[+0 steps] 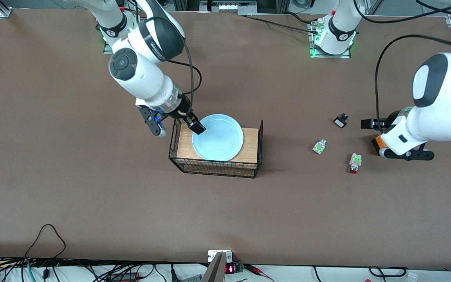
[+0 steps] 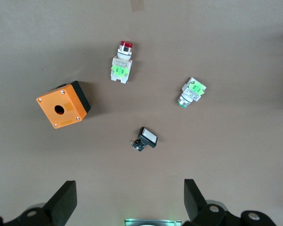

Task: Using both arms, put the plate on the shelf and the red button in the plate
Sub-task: 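Release the plate with the right gripper while the left gripper reaches the buttons, then grasp the red button with the left gripper while the right gripper retracts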

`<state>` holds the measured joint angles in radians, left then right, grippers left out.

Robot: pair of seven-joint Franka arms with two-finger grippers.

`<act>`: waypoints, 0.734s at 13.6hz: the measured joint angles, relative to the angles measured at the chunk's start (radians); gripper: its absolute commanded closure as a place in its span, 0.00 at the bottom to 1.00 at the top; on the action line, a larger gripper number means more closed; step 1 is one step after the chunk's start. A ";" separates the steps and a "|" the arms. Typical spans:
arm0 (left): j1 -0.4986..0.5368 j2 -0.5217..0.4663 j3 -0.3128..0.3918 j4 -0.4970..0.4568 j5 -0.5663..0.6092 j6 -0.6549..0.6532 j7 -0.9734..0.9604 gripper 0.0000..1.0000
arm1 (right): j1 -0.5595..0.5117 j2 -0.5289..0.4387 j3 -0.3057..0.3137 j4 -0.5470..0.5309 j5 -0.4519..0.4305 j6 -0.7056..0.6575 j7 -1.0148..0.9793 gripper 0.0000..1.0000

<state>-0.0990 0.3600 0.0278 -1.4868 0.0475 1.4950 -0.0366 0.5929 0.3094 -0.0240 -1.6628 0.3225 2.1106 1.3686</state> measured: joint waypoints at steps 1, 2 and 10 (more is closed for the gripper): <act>0.000 0.008 0.000 0.001 0.003 -0.001 0.000 0.00 | -0.001 -0.030 -0.012 0.013 -0.028 -0.048 -0.009 0.00; 0.000 0.018 0.000 0.001 0.012 -0.001 0.000 0.00 | -0.004 -0.060 -0.022 0.030 -0.066 -0.108 -0.035 0.00; 0.053 0.210 0.009 -0.197 0.076 0.580 0.201 0.00 | -0.227 -0.123 -0.049 0.117 -0.285 -0.373 -0.578 0.00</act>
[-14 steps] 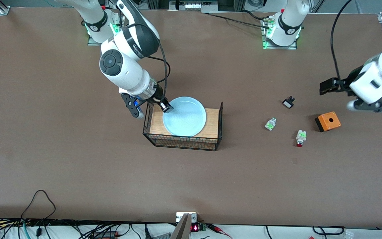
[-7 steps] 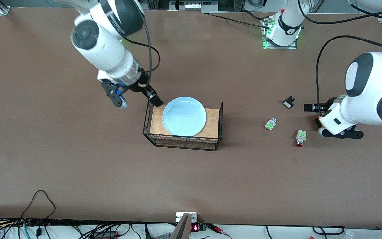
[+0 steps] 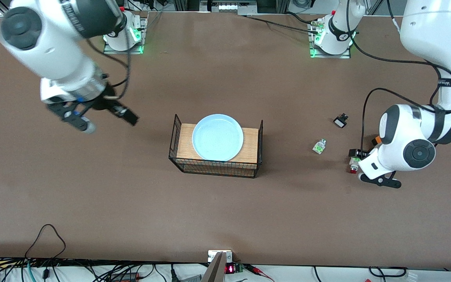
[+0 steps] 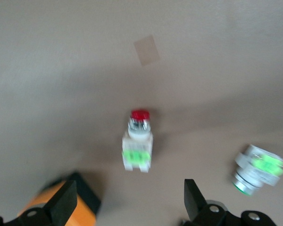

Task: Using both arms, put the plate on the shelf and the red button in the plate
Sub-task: 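Grasp the red button with the left gripper while the right gripper retracts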

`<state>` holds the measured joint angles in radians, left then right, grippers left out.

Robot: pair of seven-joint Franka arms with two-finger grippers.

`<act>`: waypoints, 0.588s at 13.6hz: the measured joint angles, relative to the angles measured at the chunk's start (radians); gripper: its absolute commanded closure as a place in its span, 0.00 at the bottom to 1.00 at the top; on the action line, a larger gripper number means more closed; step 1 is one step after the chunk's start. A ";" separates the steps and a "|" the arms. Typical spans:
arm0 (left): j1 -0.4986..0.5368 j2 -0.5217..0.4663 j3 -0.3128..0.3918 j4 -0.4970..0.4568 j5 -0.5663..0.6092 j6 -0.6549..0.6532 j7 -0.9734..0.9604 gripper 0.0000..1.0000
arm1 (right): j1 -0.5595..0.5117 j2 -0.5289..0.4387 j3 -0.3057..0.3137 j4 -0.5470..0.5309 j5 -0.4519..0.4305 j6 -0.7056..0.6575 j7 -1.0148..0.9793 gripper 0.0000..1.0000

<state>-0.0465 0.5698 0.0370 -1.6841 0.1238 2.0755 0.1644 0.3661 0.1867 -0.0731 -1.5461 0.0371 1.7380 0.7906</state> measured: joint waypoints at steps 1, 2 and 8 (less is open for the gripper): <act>0.013 0.003 0.000 -0.052 0.000 0.092 0.028 0.00 | -0.055 -0.001 -0.003 0.003 -0.006 -0.006 -0.106 0.00; 0.021 0.004 0.000 -0.104 0.000 0.178 0.044 0.00 | -0.112 -0.002 -0.005 0.006 -0.008 -0.014 -0.221 0.00; 0.018 0.007 -0.005 -0.216 0.000 0.323 0.055 0.33 | -0.311 -0.029 -0.008 0.011 -0.092 -0.052 -0.712 0.00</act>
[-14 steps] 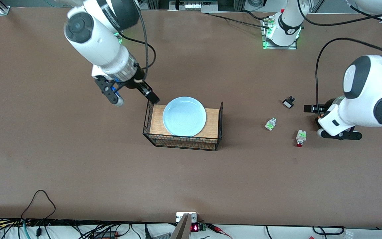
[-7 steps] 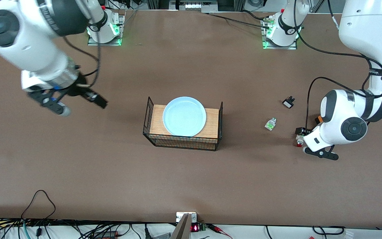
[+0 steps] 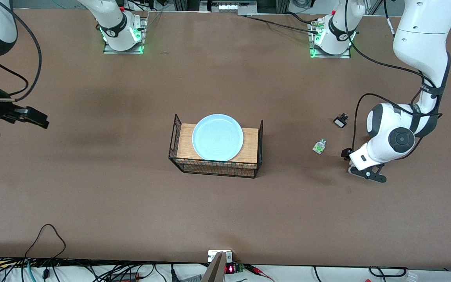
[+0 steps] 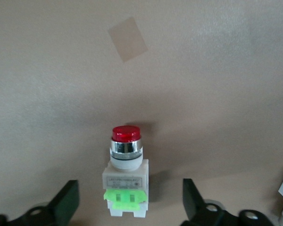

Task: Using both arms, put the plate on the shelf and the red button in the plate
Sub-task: 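Grasp the red button with the left gripper while the right gripper retracts, then lift the red button with the left gripper toward the plate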

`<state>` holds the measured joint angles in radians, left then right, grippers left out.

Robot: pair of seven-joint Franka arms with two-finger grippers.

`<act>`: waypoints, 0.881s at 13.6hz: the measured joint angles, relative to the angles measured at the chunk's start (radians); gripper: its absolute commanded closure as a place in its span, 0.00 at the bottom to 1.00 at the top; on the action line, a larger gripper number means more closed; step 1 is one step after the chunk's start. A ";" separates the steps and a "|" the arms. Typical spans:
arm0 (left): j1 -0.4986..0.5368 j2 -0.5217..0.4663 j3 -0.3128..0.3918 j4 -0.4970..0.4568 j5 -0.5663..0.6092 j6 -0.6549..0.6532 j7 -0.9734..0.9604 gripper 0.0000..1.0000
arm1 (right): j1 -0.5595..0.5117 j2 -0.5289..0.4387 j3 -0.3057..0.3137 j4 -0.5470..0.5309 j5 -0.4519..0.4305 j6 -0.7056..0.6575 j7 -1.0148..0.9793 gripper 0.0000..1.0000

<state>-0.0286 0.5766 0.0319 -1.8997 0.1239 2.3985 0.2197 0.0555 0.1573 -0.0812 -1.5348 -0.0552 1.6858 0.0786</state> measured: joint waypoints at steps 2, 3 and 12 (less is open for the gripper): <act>0.000 0.003 0.000 -0.004 0.000 0.000 0.000 0.55 | -0.038 -0.002 -0.003 0.000 0.000 -0.005 -0.085 0.00; 0.000 0.007 0.000 -0.004 0.000 0.003 0.000 0.69 | -0.053 -0.003 -0.007 0.000 0.000 -0.014 -0.119 0.00; -0.009 -0.084 -0.016 0.097 0.000 -0.190 0.003 0.88 | -0.049 -0.086 0.011 -0.078 0.015 -0.066 -0.079 0.00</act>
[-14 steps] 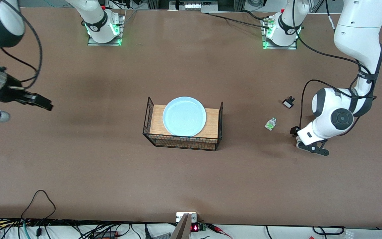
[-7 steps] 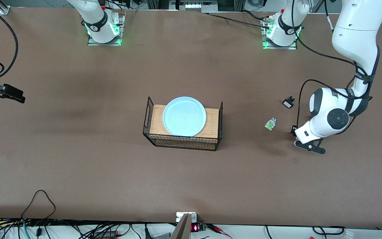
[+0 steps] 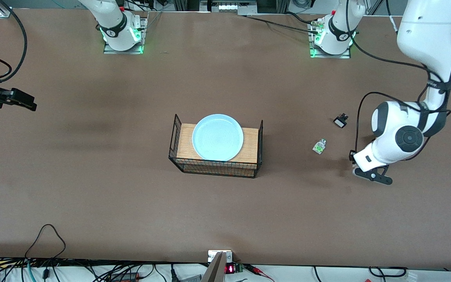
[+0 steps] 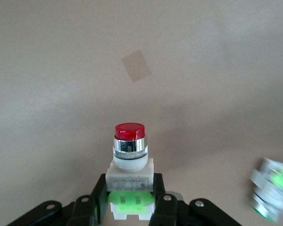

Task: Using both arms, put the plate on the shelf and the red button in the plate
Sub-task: 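Lift the red button with the left gripper toward the plate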

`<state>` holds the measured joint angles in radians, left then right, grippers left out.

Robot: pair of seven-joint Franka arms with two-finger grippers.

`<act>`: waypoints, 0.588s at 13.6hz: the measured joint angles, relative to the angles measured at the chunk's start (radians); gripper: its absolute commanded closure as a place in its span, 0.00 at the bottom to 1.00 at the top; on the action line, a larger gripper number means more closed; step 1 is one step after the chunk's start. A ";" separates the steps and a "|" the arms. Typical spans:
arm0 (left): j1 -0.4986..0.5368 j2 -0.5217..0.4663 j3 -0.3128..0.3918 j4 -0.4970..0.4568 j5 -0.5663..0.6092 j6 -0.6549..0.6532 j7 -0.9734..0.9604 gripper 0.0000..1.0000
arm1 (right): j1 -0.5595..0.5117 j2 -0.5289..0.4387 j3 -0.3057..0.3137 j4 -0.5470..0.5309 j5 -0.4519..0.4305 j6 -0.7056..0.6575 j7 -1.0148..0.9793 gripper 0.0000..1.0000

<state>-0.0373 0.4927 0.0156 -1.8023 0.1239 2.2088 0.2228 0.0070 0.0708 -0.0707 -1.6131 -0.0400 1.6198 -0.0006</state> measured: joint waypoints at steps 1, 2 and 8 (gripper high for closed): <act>-0.004 -0.034 -0.022 0.048 0.000 -0.112 0.000 0.88 | 0.000 -0.009 0.000 -0.006 0.015 0.001 0.000 0.00; -0.007 -0.063 -0.047 0.092 -0.002 -0.203 -0.003 0.88 | 0.000 -0.018 0.000 -0.008 0.021 0.001 0.000 0.00; -0.060 -0.114 -0.261 0.369 -0.196 -0.559 -0.338 0.87 | 0.005 -0.037 0.001 -0.014 0.024 -0.001 -0.012 0.00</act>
<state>-0.0974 0.3792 -0.2451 -1.4338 -0.0720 1.6495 -0.1156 0.0115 0.0336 -0.0692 -1.6266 -0.0163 1.6189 -0.0121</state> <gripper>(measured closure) 0.590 0.000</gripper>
